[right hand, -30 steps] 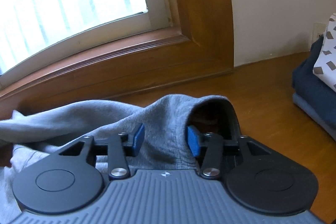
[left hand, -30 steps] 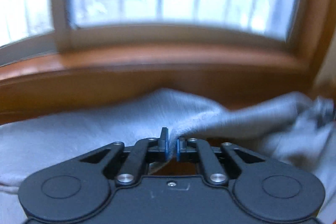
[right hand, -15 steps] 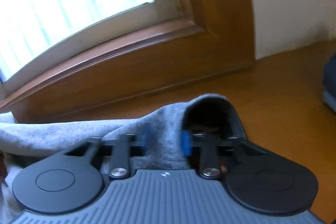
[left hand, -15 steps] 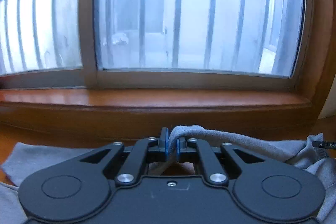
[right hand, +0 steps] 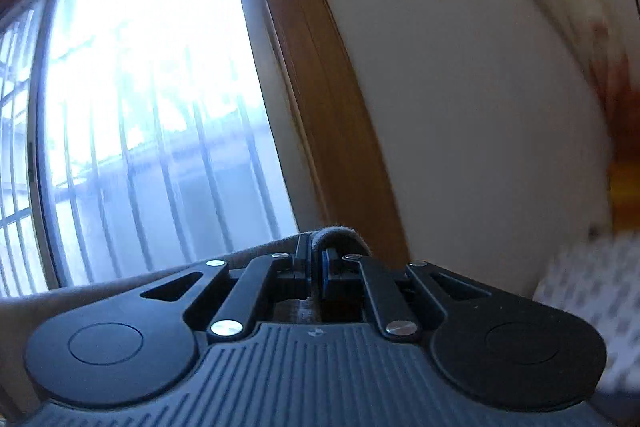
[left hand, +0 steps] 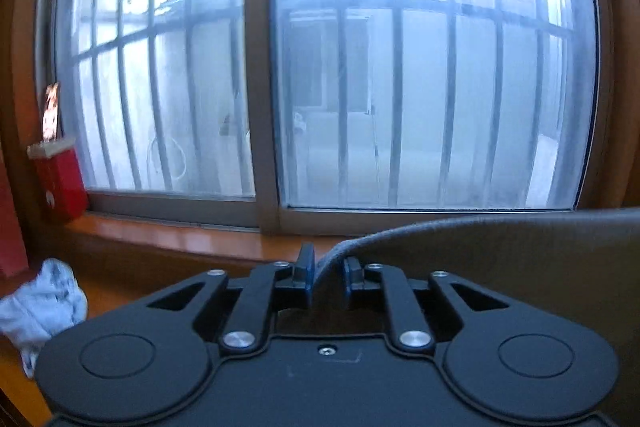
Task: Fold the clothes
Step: 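Lift the sweatshirt with both grippers and shake it out, then lay the sweatshirt flat on the sill and open both grippers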
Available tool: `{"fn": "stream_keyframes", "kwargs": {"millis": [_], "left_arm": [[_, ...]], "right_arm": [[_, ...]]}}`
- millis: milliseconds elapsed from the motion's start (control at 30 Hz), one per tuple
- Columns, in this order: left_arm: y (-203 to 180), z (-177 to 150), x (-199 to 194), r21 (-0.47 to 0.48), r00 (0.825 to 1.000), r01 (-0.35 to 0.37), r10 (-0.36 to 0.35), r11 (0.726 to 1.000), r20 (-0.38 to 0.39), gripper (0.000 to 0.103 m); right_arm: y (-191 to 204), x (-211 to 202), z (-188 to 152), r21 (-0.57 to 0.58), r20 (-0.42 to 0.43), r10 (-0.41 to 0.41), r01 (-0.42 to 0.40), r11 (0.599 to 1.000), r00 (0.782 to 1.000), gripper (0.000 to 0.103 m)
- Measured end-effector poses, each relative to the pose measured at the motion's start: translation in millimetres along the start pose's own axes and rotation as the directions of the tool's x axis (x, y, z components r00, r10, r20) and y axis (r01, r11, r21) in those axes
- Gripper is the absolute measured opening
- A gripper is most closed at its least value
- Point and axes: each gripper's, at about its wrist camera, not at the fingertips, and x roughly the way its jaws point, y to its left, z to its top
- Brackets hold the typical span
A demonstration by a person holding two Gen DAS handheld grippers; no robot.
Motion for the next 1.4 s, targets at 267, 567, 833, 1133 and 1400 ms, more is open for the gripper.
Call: {"fn": "stream_keyframes", "kwargs": {"millis": [267, 567, 833, 1133, 1400], "left_arm": [[-61, -6, 162, 0.151, 0.985, -0.025, 0.05, 0.988, -0.166, 0.024], [-121, -64, 185, 0.18, 0.952, 0.115, -0.056, 0.977, -0.3, 0.062], [-108, -114, 113, 0.113, 0.931, 0.042, 0.002, 0.993, -0.365, 0.075], [-46, -166, 70, 0.049, 0.895, -0.06, 0.076, 0.997, -0.44, 0.077], [67, -180, 33, 0.026, 0.906, -0.032, 0.04, 0.999, -0.421, 0.077]], "right_arm": [[-20, 129, -61, -0.142, -0.225, -0.191, 0.162, 0.976, 0.956, 0.004], [-51, 215, -177, -0.314, -0.598, -0.356, 0.198, 0.928, 0.719, 0.045], [11, 126, -137, -0.11, -0.567, 0.018, -0.098, 0.989, 0.823, 0.073], [122, 72, -180, -0.007, -0.635, 0.363, -0.476, 0.88, 0.681, 0.073], [242, 4, -204, 0.06, -0.666, 0.394, -0.48, 0.875, 0.634, 0.074]]}}
